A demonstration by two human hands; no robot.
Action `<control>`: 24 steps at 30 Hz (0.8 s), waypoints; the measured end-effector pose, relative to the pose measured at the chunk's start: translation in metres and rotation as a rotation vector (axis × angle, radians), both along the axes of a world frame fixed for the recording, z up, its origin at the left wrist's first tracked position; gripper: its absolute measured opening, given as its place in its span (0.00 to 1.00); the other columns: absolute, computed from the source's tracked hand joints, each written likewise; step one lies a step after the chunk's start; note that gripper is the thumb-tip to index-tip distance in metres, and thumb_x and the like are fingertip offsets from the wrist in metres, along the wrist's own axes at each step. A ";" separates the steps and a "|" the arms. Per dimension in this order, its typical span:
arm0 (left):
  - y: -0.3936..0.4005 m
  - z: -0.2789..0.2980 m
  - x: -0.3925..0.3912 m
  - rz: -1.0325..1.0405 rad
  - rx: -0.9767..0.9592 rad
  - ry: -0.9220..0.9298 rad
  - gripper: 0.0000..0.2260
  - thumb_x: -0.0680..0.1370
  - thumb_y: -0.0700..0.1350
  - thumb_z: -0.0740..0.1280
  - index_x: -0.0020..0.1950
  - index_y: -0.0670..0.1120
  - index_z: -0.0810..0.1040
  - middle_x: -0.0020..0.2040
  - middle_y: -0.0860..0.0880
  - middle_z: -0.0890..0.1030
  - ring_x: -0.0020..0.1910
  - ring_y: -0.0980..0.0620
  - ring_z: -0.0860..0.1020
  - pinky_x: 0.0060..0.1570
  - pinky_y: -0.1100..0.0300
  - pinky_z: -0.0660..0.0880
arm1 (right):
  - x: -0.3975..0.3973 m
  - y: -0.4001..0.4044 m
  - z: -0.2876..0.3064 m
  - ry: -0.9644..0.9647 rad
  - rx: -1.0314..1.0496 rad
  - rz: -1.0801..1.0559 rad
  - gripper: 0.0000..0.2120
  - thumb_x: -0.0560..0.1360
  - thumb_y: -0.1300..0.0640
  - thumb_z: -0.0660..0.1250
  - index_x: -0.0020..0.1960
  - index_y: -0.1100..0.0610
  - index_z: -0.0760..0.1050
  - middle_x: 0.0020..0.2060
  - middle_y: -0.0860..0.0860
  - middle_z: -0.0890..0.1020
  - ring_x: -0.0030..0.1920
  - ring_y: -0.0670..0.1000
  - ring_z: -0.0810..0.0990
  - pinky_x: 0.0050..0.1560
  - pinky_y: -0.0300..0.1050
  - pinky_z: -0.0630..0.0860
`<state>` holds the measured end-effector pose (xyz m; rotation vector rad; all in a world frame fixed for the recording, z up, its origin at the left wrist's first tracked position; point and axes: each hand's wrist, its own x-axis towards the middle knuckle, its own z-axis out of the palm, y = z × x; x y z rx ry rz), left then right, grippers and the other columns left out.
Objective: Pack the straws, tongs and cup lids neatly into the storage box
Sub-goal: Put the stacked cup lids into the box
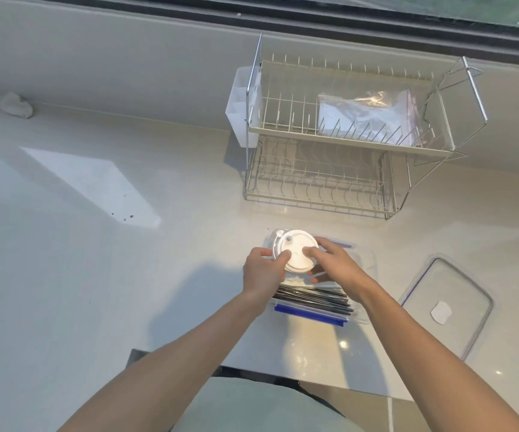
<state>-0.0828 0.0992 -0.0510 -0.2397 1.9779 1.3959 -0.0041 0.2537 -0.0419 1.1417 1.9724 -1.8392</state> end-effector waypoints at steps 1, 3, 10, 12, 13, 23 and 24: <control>0.003 -0.003 0.005 0.006 -0.015 -0.015 0.19 0.74 0.55 0.73 0.60 0.47 0.75 0.55 0.46 0.83 0.51 0.45 0.85 0.57 0.47 0.82 | 0.001 0.002 -0.003 -0.014 -0.010 0.010 0.17 0.81 0.49 0.67 0.69 0.48 0.75 0.54 0.54 0.85 0.45 0.53 0.87 0.39 0.42 0.83; 0.007 -0.008 0.015 -0.002 -0.056 -0.017 0.17 0.76 0.55 0.70 0.60 0.49 0.73 0.56 0.47 0.83 0.53 0.46 0.84 0.56 0.50 0.81 | 0.002 0.004 -0.011 -0.050 0.019 0.026 0.17 0.80 0.48 0.68 0.66 0.51 0.74 0.54 0.54 0.85 0.47 0.55 0.88 0.41 0.44 0.85; 0.023 -0.015 0.022 -0.004 -0.146 -0.032 0.15 0.80 0.52 0.68 0.63 0.46 0.74 0.56 0.48 0.81 0.53 0.46 0.80 0.55 0.54 0.79 | -0.002 0.010 -0.028 -0.095 0.064 0.009 0.17 0.80 0.47 0.69 0.62 0.56 0.77 0.50 0.56 0.86 0.46 0.57 0.87 0.47 0.49 0.86; 0.027 -0.016 0.019 0.010 -0.164 -0.025 0.16 0.81 0.51 0.67 0.65 0.43 0.76 0.57 0.46 0.81 0.54 0.45 0.80 0.55 0.54 0.79 | -0.006 0.010 -0.031 -0.086 0.026 -0.010 0.17 0.80 0.49 0.70 0.63 0.57 0.77 0.51 0.57 0.86 0.49 0.59 0.87 0.47 0.51 0.87; 0.028 -0.016 0.019 0.022 -0.166 -0.034 0.17 0.81 0.49 0.67 0.65 0.42 0.77 0.59 0.44 0.82 0.56 0.44 0.80 0.56 0.53 0.79 | -0.008 0.009 -0.032 -0.084 0.019 -0.013 0.16 0.79 0.49 0.70 0.63 0.57 0.77 0.52 0.57 0.86 0.48 0.59 0.87 0.48 0.53 0.87; 0.034 -0.018 0.028 0.088 -0.179 -0.168 0.19 0.81 0.43 0.65 0.71 0.41 0.72 0.64 0.40 0.80 0.60 0.40 0.80 0.60 0.50 0.80 | -0.010 -0.003 -0.042 -0.143 0.088 0.023 0.15 0.79 0.46 0.68 0.60 0.55 0.76 0.49 0.59 0.85 0.51 0.62 0.85 0.53 0.56 0.83; 0.033 -0.018 0.027 0.081 -0.180 -0.173 0.19 0.81 0.43 0.64 0.71 0.41 0.73 0.64 0.40 0.80 0.60 0.40 0.80 0.60 0.48 0.80 | -0.010 -0.004 -0.043 -0.146 0.089 0.025 0.15 0.79 0.46 0.68 0.59 0.55 0.76 0.49 0.59 0.85 0.51 0.62 0.85 0.53 0.56 0.83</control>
